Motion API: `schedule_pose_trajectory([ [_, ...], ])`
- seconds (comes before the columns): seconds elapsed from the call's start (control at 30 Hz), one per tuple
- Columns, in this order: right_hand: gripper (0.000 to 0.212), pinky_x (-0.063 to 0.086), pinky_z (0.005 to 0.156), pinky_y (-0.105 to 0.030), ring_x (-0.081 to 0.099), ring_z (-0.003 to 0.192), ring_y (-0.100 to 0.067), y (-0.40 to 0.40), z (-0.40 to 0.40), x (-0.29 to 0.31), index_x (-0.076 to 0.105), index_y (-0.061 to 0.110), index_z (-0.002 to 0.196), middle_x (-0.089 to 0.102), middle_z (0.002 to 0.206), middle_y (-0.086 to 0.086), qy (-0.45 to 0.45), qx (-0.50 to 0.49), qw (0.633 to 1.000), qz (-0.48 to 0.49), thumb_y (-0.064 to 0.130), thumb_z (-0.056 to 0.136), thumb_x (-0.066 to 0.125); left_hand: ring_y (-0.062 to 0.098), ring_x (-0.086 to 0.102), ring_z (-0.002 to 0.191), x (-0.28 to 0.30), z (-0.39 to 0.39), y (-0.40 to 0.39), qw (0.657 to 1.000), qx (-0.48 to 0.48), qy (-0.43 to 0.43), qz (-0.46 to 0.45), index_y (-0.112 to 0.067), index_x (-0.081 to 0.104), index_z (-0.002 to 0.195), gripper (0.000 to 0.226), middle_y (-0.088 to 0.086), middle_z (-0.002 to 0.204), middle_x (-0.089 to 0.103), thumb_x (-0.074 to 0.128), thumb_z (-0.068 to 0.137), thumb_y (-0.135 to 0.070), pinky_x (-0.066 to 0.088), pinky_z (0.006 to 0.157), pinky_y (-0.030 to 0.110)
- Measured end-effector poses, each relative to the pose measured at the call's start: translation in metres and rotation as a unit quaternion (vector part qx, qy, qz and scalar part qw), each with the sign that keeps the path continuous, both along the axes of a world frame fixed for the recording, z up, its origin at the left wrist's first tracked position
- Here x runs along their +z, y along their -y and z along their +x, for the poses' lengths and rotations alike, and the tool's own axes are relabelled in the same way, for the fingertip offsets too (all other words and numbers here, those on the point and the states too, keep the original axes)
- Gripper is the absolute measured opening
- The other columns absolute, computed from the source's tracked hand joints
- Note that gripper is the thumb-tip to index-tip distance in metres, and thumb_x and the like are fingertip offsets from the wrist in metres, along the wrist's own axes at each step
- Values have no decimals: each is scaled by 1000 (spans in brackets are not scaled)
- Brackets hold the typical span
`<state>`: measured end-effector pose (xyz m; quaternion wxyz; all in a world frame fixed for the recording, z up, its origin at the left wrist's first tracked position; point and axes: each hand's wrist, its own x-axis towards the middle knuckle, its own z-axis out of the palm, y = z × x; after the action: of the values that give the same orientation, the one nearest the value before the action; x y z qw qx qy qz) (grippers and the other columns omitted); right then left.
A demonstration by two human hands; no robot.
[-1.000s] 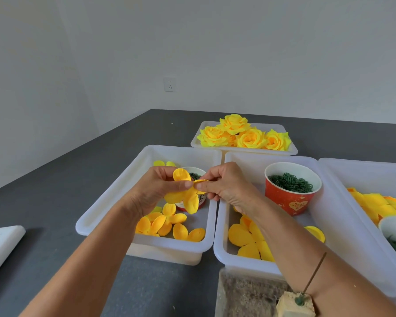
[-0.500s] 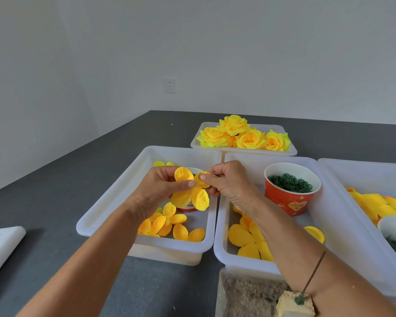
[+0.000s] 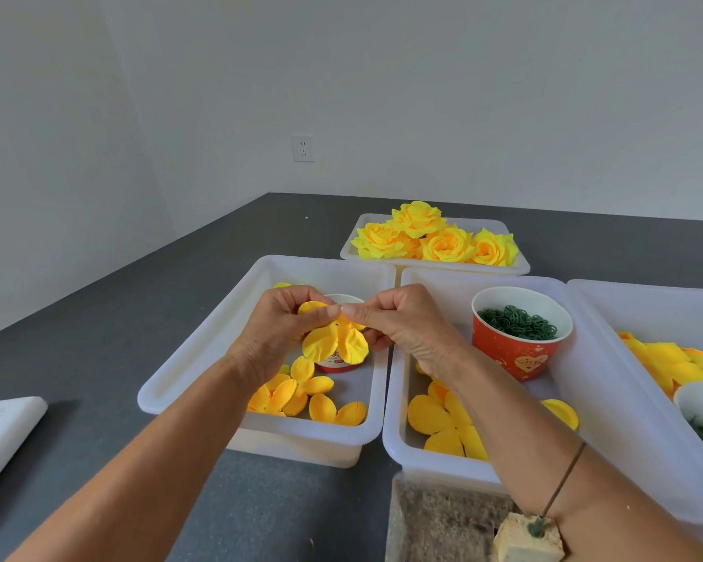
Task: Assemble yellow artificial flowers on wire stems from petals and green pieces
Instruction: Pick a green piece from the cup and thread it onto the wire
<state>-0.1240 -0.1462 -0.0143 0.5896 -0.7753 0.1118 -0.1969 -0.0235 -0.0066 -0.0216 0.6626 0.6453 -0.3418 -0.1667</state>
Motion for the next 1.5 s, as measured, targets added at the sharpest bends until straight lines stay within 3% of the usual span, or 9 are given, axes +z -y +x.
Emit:
schedule_pose_trajectory([
  [0.1,38,47,49,-20,62,59,-15,0,0,0,71,-1,78,69,68,-12,-16,3,1000,-12,36,71,77,11,57,53,1,1,0,999,13,-12,-40,-8,65,72,12,0,60,65,69,70,-20,47,50,20],
  [0.23,12,46,45,-16,62,51,-9,-2,-1,1,70,9,73,67,60,-3,4,48,998,-30,19,78,75,15,64,57,3,3,-1,994,-2,-70,-85,-6,64,76,14,4,65,68,69,68,-17,54,53,24],
  [0.4,17,44,43,-17,60,48,-7,2,-2,2,68,0,74,66,56,0,16,38,999,-8,16,76,76,15,64,59,3,-1,-1,998,-43,-45,-25,-14,68,63,8,4,64,67,72,66,-20,51,55,23],
  [0.67,11,49,45,-17,60,49,-8,4,-2,9,67,6,76,68,61,-5,38,124,963,238,18,75,66,14,58,54,7,1,-3,985,-129,-107,-43,-14,68,61,18,3,58,61,59,76,-11,49,54,23],
  [0.83,7,53,55,-19,64,57,-9,6,-1,5,70,3,79,67,69,-8,36,43,992,111,9,83,67,14,65,59,2,2,-1,992,-88,-86,-22,-14,72,70,7,3,66,68,65,72,-15,53,55,24],
  [1.0,23,45,48,-15,53,45,-1,6,0,0,65,-13,76,60,49,7,68,-8,997,45,8,76,74,24,70,78,-3,0,1,996,-72,-54,17,-14,74,85,19,11,84,72,71,67,-21,57,66,30],
  [1.17,35,40,48,-20,44,48,-10,0,0,-2,53,9,48,46,46,2,65,-11,998,-20,16,66,82,19,68,74,-3,0,1,996,-77,-26,23,-13,72,83,15,6,80,72,70,70,-18,56,66,29],
  [1.4,13,54,61,-19,63,59,-9,6,1,1,71,3,79,69,69,-7,56,79,989,108,15,79,70,14,61,59,2,4,0,997,-46,-49,-31,-14,66,68,6,1,66,67,71,64,-15,53,57,26],
  [1.5,5,53,58,-18,62,56,-8,8,0,1,70,4,75,68,66,-4,56,62,992,92,6,79,70,14,63,61,0,3,0,998,-44,-46,-30,-13,66,69,7,1,67,67,71,64,-14,53,58,25],
])
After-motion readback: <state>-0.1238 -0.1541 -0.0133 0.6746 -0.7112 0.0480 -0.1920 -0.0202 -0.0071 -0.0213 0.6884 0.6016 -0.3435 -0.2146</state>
